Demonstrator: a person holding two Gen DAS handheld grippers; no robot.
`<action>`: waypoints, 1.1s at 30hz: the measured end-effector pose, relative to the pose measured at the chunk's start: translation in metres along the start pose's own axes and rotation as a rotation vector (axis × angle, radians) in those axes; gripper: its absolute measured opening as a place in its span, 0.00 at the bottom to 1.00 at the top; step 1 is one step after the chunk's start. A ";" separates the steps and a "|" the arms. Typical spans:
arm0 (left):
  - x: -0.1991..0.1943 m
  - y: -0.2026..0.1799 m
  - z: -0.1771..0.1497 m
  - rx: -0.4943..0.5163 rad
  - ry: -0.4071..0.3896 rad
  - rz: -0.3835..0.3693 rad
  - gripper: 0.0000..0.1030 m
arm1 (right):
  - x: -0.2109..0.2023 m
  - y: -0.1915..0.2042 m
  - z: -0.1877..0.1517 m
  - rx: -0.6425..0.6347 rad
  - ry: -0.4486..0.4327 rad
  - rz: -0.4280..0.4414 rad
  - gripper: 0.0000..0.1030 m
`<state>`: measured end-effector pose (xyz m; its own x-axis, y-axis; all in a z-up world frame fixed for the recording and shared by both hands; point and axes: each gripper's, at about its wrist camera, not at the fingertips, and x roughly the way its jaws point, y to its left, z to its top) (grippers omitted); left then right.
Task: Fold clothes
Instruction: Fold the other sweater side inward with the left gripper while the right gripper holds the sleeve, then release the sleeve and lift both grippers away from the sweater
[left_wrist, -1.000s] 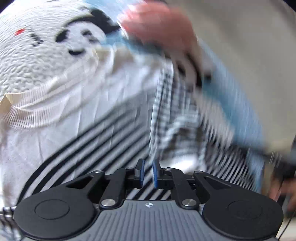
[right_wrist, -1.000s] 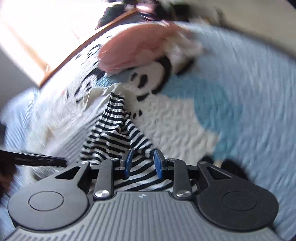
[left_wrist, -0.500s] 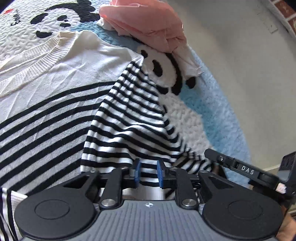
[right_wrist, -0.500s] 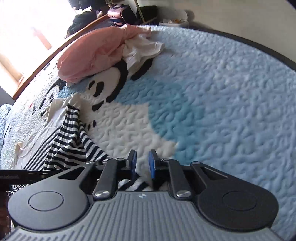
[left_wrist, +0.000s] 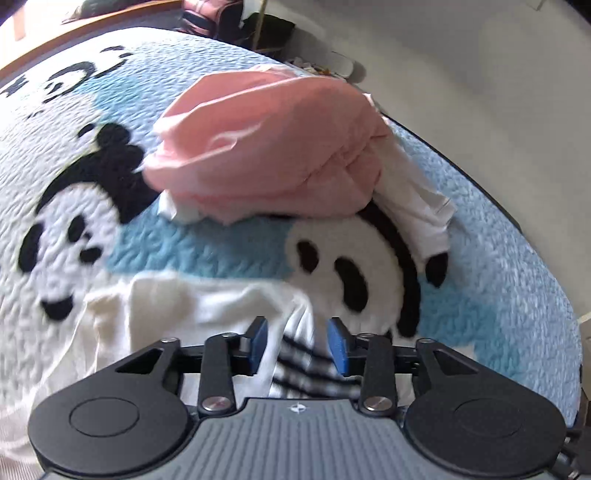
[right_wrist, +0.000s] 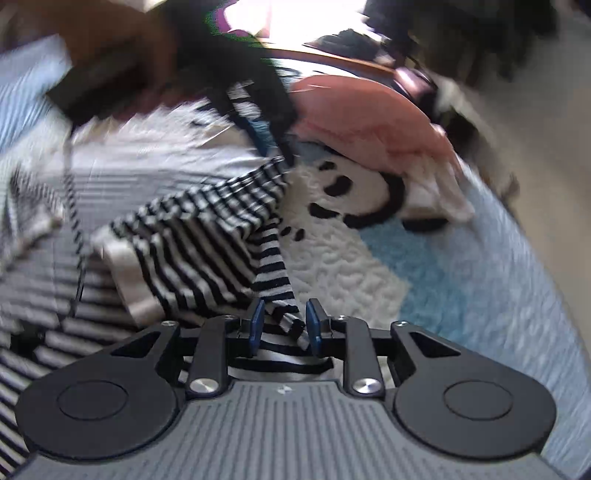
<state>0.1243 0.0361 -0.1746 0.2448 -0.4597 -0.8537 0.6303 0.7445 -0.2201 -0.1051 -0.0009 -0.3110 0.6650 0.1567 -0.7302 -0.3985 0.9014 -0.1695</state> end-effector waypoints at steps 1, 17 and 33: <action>0.005 -0.002 0.004 0.001 0.016 -0.001 0.41 | 0.002 0.003 0.000 -0.045 0.000 -0.008 0.25; 0.022 0.021 -0.002 -0.212 -0.031 0.025 0.11 | 0.017 -0.028 -0.001 0.006 0.025 0.047 0.03; -0.024 0.019 0.008 -0.225 -0.206 0.191 0.55 | 0.006 -0.088 -0.015 0.502 0.100 0.198 0.20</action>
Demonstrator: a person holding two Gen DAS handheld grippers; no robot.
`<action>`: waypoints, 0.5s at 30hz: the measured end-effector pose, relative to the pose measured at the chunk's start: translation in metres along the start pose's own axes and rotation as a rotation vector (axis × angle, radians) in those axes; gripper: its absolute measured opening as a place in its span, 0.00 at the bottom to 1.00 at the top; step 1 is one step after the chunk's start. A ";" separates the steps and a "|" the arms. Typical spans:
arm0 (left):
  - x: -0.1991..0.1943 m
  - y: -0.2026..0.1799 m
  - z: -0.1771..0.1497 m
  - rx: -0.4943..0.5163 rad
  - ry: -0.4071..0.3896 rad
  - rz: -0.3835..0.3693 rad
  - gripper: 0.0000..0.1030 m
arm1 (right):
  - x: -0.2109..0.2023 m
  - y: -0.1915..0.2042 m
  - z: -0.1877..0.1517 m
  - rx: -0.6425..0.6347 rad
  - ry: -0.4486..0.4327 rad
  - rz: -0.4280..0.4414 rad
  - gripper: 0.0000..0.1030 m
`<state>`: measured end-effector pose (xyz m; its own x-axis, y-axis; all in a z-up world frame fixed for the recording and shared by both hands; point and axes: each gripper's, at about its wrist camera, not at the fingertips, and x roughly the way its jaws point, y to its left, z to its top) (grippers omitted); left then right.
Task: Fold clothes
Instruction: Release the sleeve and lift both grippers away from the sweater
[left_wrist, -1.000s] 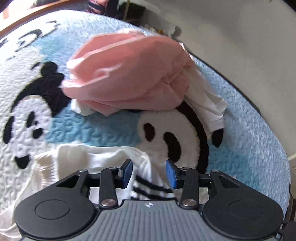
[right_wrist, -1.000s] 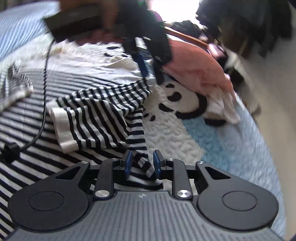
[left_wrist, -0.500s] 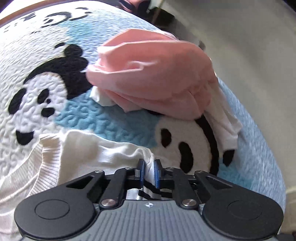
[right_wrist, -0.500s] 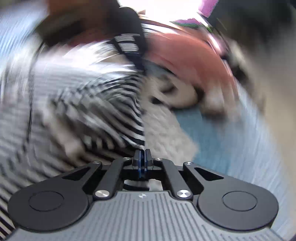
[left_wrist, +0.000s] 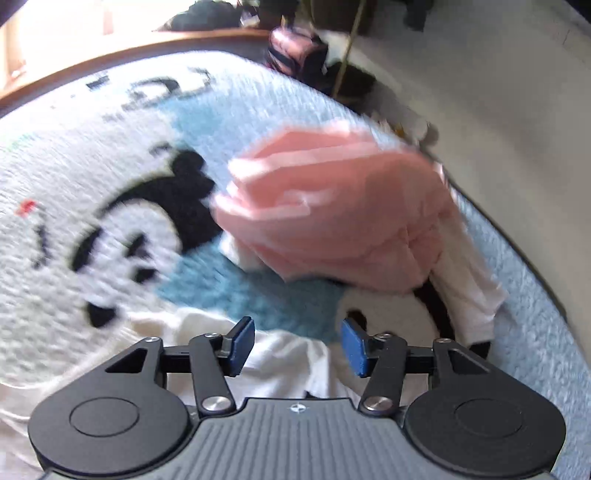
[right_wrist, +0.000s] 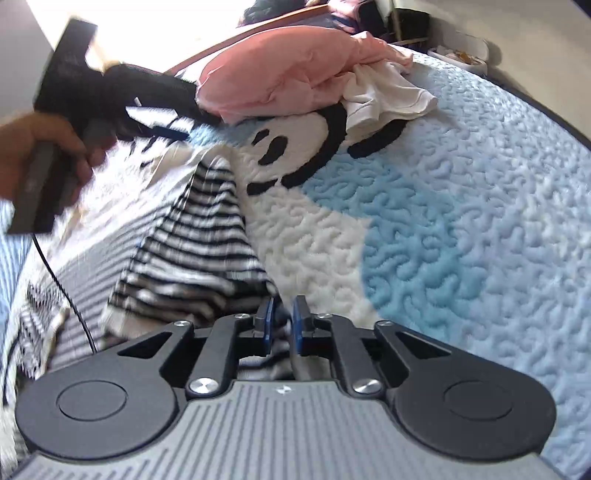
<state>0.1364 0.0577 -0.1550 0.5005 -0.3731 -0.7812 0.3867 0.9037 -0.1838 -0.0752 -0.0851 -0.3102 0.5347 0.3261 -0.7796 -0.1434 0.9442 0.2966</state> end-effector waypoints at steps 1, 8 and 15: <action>-0.015 0.008 -0.001 -0.015 -0.022 -0.003 0.56 | -0.006 0.003 -0.003 -0.044 0.011 -0.035 0.22; -0.144 0.049 -0.090 -0.207 -0.074 0.076 0.59 | -0.043 0.050 -0.011 -0.209 -0.029 0.026 0.24; -0.249 0.064 -0.228 -0.565 -0.093 0.226 0.62 | 0.003 0.057 -0.003 0.002 0.043 0.071 0.26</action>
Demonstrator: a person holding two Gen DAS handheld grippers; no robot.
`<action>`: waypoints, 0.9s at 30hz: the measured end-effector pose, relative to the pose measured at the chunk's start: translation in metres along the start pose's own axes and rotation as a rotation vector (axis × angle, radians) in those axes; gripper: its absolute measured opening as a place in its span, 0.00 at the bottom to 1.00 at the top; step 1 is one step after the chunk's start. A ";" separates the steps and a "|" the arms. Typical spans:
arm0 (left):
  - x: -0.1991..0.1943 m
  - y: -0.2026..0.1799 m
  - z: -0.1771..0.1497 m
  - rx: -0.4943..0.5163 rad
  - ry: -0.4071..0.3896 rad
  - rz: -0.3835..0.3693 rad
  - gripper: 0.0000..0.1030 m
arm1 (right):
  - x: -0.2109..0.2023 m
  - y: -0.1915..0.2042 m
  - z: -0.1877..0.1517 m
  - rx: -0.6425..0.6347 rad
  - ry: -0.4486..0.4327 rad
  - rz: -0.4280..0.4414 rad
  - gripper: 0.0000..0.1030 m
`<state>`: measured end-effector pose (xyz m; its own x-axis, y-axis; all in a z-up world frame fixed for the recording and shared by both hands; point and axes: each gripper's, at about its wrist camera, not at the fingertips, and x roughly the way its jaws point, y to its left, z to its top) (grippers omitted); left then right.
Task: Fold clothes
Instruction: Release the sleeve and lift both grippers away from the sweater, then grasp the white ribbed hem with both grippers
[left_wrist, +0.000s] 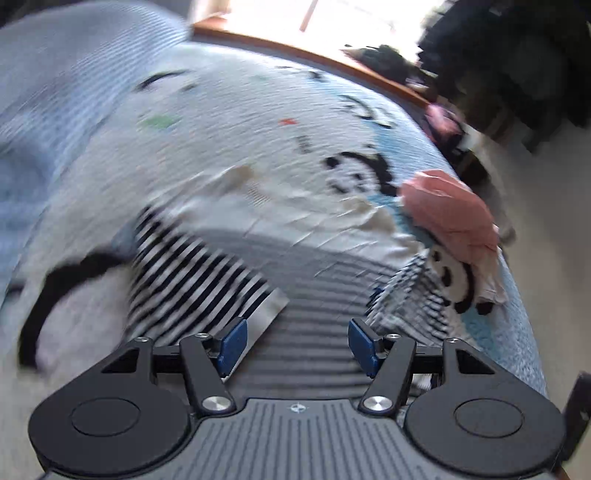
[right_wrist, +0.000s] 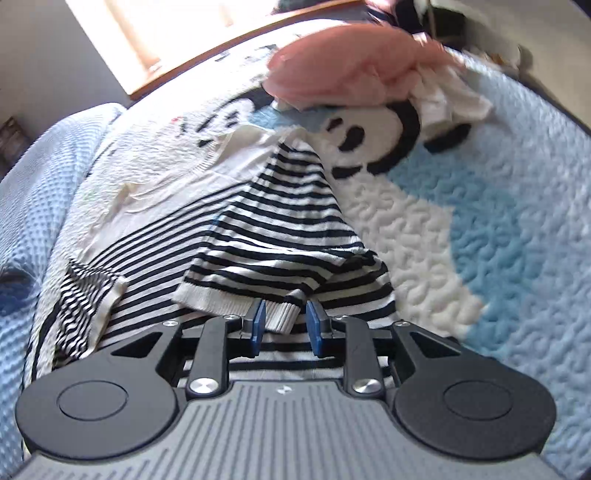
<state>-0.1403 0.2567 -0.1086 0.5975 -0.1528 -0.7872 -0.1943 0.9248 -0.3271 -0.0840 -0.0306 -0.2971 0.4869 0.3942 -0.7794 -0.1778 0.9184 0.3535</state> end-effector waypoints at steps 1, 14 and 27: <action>-0.009 0.012 -0.011 -0.046 0.006 0.018 0.62 | 0.006 0.000 0.000 0.004 0.018 -0.010 0.26; -0.059 0.082 -0.099 -0.201 0.045 0.024 0.65 | 0.005 0.020 -0.019 0.001 0.096 -0.069 0.12; -0.091 0.124 -0.160 -0.202 0.058 0.034 0.60 | -0.090 0.047 -0.125 -0.128 0.100 -0.121 0.26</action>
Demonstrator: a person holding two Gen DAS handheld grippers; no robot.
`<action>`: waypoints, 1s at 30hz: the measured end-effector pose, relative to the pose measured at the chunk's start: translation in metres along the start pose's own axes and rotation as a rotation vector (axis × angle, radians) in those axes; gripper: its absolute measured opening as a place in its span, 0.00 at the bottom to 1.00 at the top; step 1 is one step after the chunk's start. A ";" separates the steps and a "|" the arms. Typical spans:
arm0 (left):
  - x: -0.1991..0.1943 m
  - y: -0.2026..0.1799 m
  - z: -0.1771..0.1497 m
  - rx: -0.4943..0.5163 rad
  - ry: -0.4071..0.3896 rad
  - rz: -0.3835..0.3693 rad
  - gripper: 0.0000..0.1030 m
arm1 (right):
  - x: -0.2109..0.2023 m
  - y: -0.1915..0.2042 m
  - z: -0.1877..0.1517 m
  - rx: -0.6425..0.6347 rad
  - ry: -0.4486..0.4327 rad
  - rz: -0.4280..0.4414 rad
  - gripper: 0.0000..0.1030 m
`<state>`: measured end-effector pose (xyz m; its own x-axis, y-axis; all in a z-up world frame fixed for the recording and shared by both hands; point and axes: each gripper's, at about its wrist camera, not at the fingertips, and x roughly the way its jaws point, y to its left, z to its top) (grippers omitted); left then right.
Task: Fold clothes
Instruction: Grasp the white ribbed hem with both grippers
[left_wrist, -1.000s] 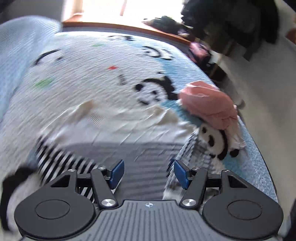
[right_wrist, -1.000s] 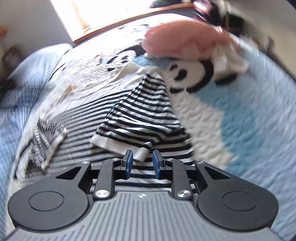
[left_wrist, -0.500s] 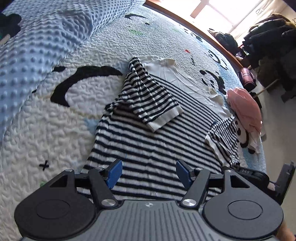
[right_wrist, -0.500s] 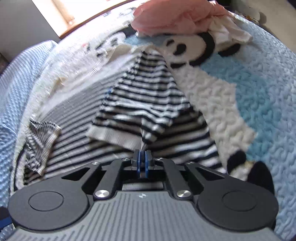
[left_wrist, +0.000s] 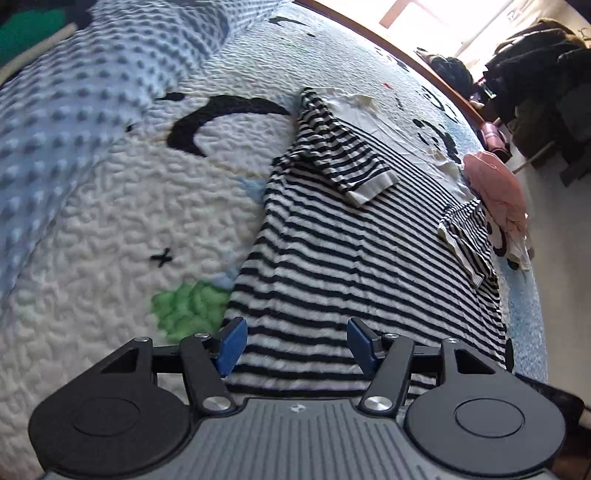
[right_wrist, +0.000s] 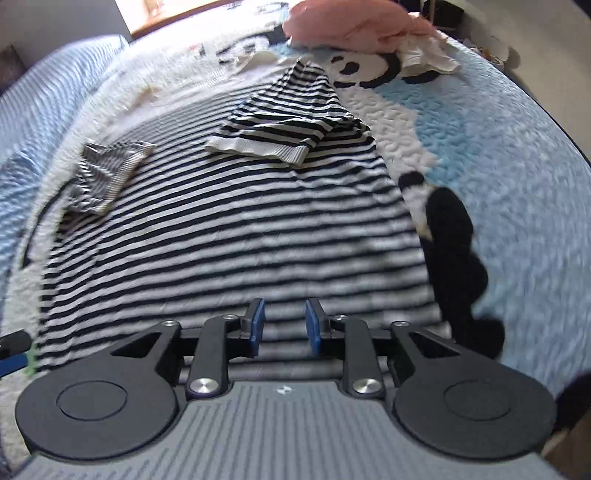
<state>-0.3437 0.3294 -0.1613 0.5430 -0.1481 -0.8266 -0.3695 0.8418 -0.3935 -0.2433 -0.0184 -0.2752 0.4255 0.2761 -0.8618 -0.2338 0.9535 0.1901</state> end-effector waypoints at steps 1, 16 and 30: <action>-0.003 0.004 -0.004 0.009 0.012 0.019 0.59 | -0.005 -0.001 -0.007 -0.011 0.003 0.000 0.26; 0.007 0.010 -0.034 0.149 0.165 0.117 0.21 | -0.022 0.035 -0.055 -0.173 0.052 0.161 0.32; 0.034 0.024 -0.001 0.276 0.404 0.009 0.20 | 0.008 0.104 -0.065 -0.281 0.101 0.001 0.42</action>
<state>-0.3346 0.3441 -0.1992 0.1841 -0.2839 -0.9410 -0.1298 0.9420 -0.3096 -0.3207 0.0752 -0.2930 0.3392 0.2499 -0.9069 -0.4726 0.8789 0.0654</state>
